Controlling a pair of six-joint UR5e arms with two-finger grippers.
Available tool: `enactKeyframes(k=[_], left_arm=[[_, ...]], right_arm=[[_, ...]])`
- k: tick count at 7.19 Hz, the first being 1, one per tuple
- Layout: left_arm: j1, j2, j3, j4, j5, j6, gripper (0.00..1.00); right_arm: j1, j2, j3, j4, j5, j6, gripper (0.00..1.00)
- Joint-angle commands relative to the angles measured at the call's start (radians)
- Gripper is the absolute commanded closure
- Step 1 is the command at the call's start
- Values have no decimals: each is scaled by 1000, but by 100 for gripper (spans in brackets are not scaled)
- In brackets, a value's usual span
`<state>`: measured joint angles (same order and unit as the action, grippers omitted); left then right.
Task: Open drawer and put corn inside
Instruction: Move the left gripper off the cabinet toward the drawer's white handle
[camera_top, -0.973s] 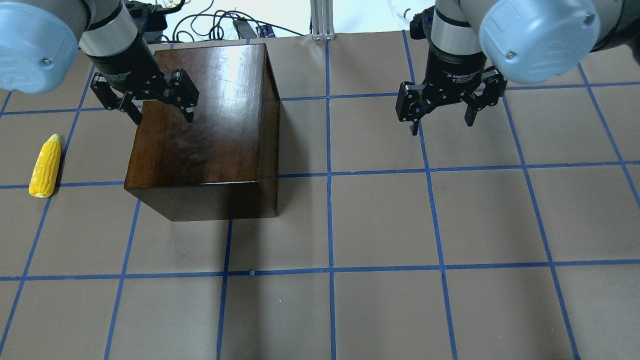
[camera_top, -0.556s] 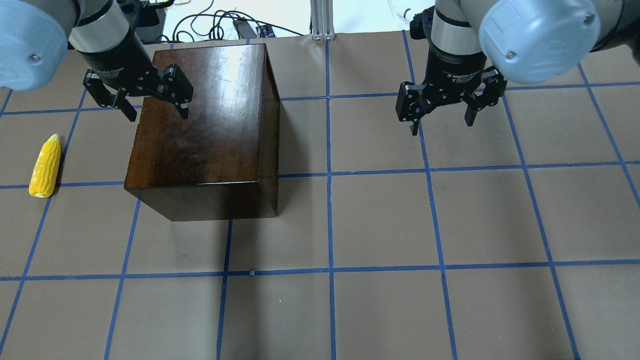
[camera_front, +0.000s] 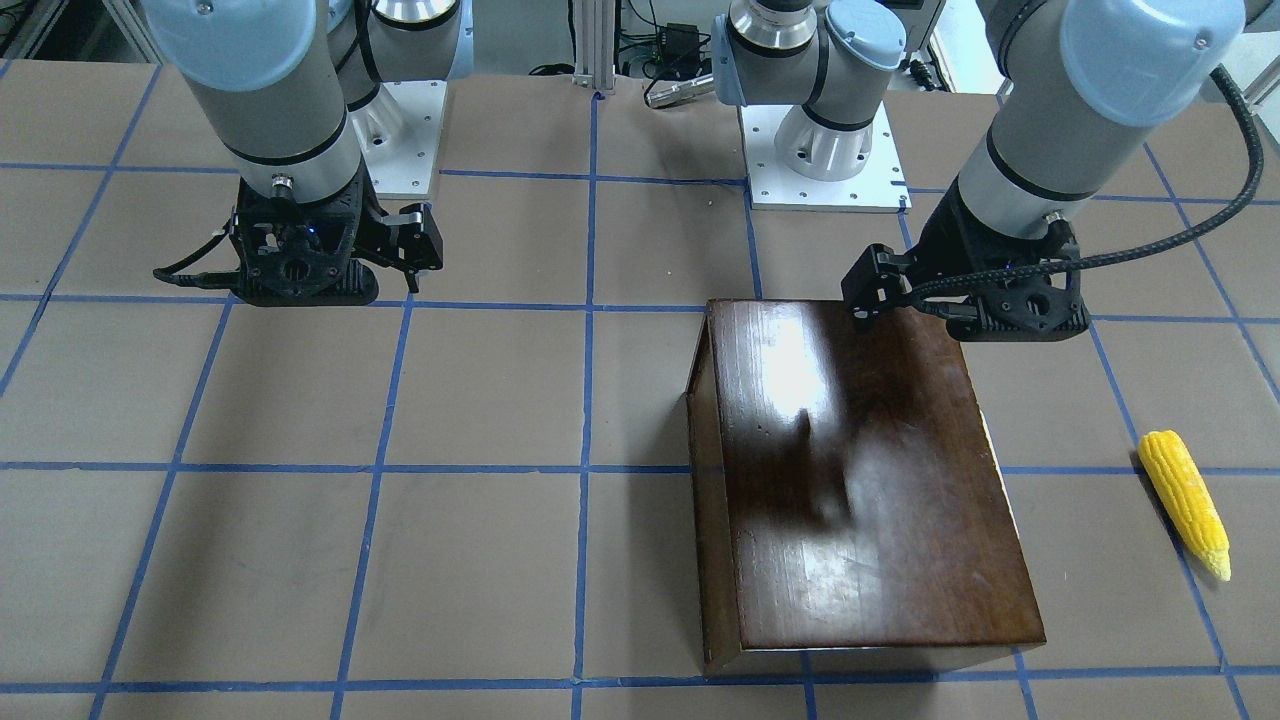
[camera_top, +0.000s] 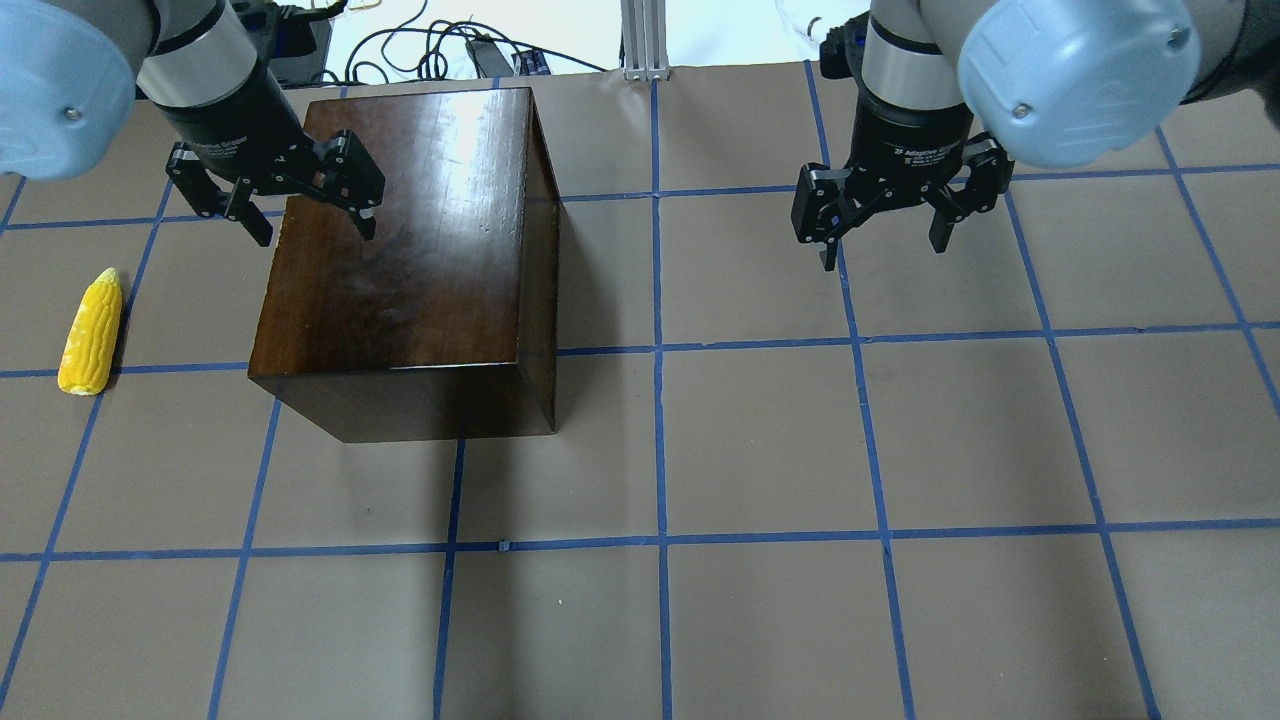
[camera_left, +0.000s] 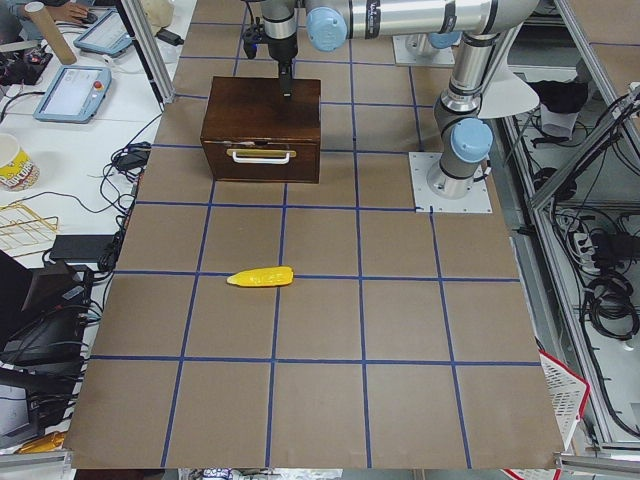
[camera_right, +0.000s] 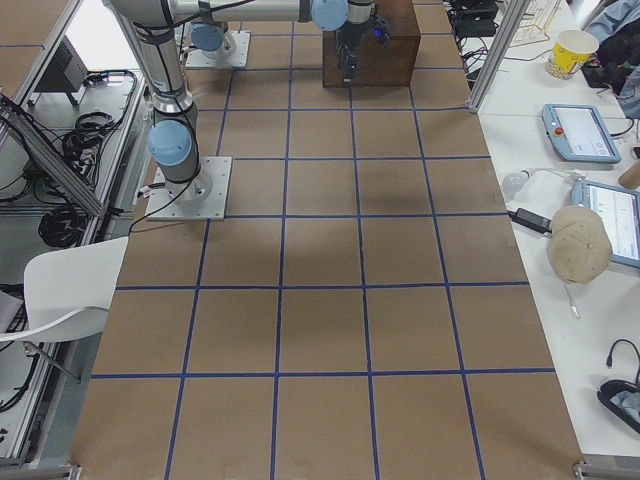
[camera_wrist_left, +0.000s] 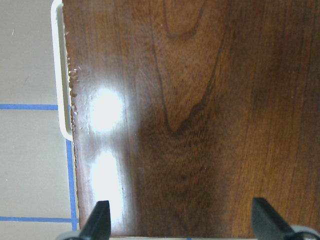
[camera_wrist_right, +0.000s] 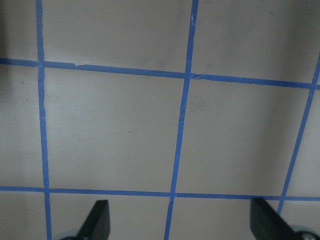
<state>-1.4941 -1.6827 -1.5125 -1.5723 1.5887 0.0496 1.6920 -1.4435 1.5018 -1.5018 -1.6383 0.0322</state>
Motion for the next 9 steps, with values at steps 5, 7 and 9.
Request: enactKeyframes(k=[5,7,9], left_arm=[[6,0,11,-3,4,3,0],[58,-2,14,-5,-7,6,0],[125,1,14,-6,-6,73,0]], right_arm=[[0,0,0,0,0,0,0],[0,0,0,0,0,0,0],[0,0,0,0,0,0,0]])
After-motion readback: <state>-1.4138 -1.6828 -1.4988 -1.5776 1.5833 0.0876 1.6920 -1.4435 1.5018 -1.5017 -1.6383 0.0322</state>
